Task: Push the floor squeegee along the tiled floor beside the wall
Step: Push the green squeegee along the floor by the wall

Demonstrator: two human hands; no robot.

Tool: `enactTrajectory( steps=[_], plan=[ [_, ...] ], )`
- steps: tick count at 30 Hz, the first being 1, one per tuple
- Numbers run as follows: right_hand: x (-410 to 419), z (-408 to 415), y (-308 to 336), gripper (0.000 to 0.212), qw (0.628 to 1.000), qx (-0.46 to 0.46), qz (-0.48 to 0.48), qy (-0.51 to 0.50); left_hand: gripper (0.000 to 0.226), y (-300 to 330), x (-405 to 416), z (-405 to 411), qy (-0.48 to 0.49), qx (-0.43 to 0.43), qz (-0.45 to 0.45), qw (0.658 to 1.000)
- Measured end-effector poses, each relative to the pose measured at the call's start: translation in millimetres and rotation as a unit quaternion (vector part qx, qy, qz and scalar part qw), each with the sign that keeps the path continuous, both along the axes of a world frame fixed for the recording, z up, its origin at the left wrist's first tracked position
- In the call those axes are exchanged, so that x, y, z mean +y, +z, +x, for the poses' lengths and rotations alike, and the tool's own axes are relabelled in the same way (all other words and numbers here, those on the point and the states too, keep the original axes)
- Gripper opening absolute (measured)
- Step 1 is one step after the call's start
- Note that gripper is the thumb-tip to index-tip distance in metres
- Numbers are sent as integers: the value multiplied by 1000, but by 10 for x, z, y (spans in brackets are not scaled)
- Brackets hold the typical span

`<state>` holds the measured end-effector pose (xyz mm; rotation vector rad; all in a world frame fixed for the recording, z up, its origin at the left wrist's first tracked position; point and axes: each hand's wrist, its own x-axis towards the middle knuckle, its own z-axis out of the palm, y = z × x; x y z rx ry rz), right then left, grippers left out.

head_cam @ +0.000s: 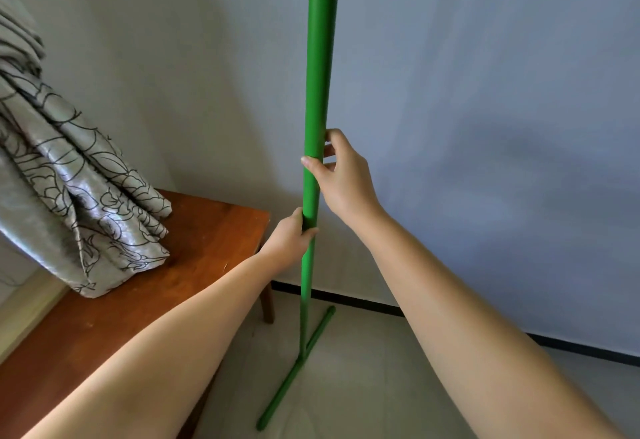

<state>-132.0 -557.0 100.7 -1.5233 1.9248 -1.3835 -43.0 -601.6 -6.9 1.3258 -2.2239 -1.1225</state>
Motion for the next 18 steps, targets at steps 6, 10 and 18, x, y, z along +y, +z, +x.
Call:
enactTrajectory(
  steps=[6, 10, 18],
  plan=[
    [-160, -2, 14, 22, 1000, -3, 11, -9, 26, -2, -163, -29, 0, 6, -3, 1000],
    [-233, -26, 35, 23, 1000, -4, 15, -18, 25, -5, -245, -62, 0, 16, 0, 1000],
    [-220, 22, 24, 23, 1000, -12, 10, -20, 30, 2, -227, -21, -8, 22, 18, 1000]
  ],
)
